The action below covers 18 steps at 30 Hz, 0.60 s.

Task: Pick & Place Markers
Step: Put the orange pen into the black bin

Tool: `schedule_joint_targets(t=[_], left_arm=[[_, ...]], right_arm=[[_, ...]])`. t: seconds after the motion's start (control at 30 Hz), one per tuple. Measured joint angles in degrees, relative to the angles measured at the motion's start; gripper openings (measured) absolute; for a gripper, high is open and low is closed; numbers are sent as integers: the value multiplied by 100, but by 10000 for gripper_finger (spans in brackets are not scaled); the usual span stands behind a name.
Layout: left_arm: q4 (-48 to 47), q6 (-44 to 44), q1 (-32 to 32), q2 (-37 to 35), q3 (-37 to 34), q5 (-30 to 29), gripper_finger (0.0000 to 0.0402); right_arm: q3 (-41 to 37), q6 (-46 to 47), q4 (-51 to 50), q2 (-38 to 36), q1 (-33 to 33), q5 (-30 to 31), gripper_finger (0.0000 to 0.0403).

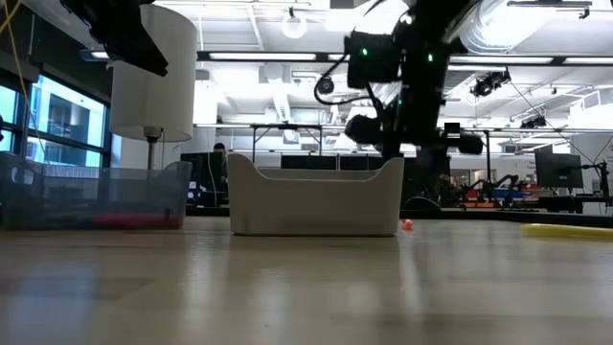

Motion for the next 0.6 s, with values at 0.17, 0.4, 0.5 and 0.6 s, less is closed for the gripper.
schedule_joint_targets(t=[0.17, 0.4, 0.5, 0.6], left_arm=[[-15, 3, 0, 0, 0, 105, 192], [-46, -5, 0, 0, 0, 139, 192], [-44, -15, -1, 0, 0, 140, 192], [-44, -19, 0, 0, 0, 140, 192]], right_arm=[[-490, 348, 736, 0, -204, -24, 140], [-905, 402, 974, 32, -465, -252, 140], [-1014, 353, 1101, 35, -532, -327, 140], [-1018, 276, 1163, 48, -536, -360, 140]])
